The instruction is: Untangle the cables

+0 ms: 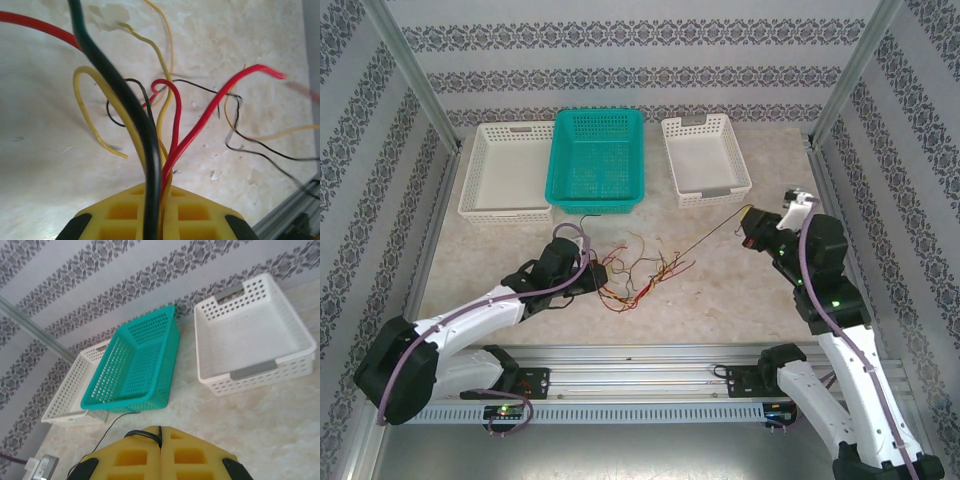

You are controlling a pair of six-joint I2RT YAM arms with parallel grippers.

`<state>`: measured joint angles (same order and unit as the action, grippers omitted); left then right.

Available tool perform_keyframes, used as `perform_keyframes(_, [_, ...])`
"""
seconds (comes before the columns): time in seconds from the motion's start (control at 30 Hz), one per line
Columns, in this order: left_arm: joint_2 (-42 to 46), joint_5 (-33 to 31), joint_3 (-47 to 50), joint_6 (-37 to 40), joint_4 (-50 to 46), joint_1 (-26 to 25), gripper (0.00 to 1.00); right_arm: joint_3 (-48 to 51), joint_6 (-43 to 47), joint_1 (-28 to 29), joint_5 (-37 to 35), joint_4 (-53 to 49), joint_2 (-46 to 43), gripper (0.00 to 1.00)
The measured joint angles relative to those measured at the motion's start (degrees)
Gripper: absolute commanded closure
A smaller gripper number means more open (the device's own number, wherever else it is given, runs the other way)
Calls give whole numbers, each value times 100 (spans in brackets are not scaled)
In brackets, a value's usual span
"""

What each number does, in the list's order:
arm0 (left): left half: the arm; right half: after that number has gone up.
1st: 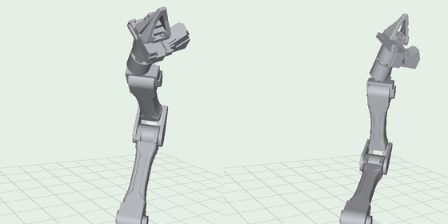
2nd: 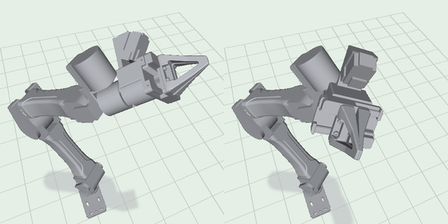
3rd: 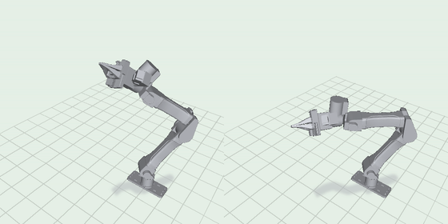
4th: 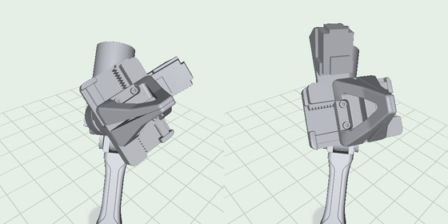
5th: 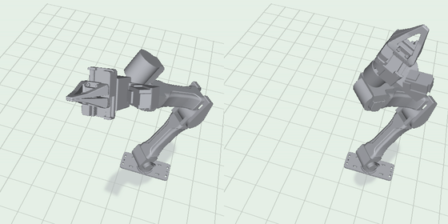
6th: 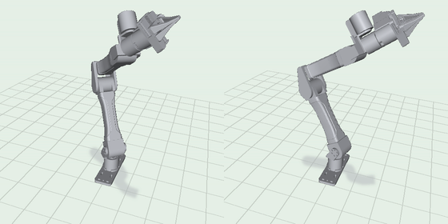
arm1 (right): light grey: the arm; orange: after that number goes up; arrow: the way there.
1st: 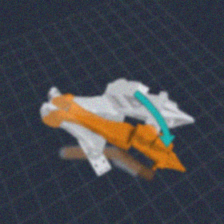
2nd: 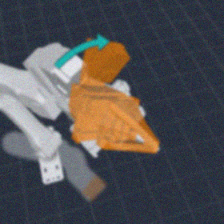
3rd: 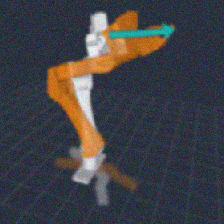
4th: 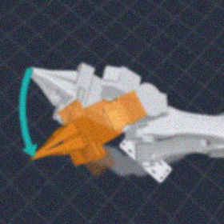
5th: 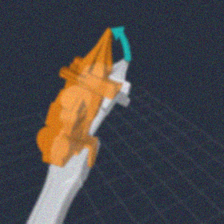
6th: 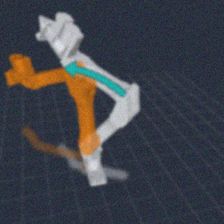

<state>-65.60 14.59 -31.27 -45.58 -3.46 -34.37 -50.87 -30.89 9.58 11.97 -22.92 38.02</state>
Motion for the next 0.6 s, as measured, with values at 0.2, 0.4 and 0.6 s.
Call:
perform_keyframes(0.2, [367,-435,-323,551,-916,0,100,-490,15,-695,107,-780,4,100])
perform_keyframes(0.4, [684,-944,-389,750,-1458,35,100,-758,-48,-1001,-24,-1211,-35,100])
perform_keyframes(0.6, [684,-1266,-461,800,-1628,37,100,-758,-92,-1023,-131,-1410,-144,100])
